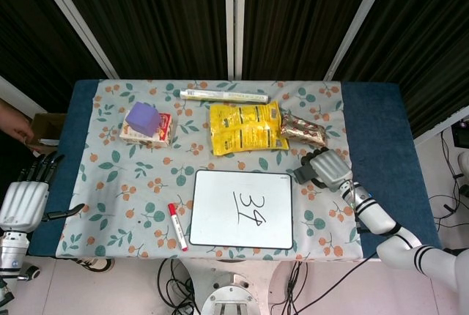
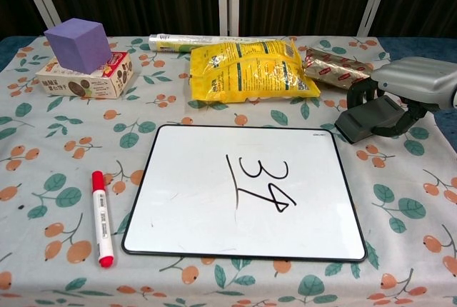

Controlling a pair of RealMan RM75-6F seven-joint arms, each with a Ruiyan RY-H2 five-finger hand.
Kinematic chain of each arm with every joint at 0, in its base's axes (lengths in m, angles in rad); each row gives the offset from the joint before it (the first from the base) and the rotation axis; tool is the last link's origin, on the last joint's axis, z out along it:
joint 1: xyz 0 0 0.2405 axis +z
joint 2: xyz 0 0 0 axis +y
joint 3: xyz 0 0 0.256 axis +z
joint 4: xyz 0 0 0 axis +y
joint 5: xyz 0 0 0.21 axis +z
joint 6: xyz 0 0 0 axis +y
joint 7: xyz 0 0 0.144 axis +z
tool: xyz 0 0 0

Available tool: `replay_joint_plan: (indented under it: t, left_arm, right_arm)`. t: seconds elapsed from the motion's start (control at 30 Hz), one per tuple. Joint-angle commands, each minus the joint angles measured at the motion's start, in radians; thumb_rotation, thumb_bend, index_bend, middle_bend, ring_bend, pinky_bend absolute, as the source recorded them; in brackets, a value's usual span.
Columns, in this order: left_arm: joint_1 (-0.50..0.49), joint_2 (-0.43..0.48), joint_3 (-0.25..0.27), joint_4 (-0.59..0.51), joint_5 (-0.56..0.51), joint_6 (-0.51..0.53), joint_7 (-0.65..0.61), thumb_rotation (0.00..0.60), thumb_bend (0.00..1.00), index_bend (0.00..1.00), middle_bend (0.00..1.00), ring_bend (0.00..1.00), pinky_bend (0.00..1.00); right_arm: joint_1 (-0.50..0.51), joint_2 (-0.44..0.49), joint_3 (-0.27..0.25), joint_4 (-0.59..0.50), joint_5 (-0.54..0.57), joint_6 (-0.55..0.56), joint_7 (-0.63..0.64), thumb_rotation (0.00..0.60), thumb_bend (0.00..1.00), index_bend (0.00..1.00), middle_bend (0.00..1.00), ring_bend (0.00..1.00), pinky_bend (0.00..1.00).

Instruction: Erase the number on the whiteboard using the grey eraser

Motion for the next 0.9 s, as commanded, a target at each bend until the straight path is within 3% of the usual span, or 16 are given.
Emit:
replay_joint_plan:
  t: [0.03,0.37,0.7,0.9]
  left_arm:
    - [0.0,0.0,0.0,0.0,0.0,0.0,-0.002,0.307,0.0,0.0,0.03,0.02,0.13]
    - [0.002,0.001,0.002,0.001,0.005,0.006,-0.007,0.31,0.0,0.0,0.03,0.02,0.14]
    - [0.005,-0.003,0.004,0.004,0.009,0.012,-0.013,0.308,0.0,0.0,0.03,0.02,0.14]
    - [0.01,-0.001,0.005,0.01,0.009,0.019,-0.022,0.307,0.0,0.0,0.03,0.02,0.13]
  right_arm:
    - [-0.003,-0.003,0.0,0.007,-0.011,0.023,0.017,0.6,0.32,0.55,0.48,0.37,0.46]
    - [-0.017,0.035,0.007,-0.027,-0.071,0.155,0.062,0.6,0.38,0.68,0.58,0.48,0.58]
    - [-0.018,0.164,-0.028,-0.283,-0.14,0.188,0.026,0.6,0.38,0.8,0.67,0.58,0.68]
    - [-0.004,0.159,-0.071,-0.392,-0.189,0.143,-0.061,0.6,0.38,0.87,0.72,0.62,0.73]
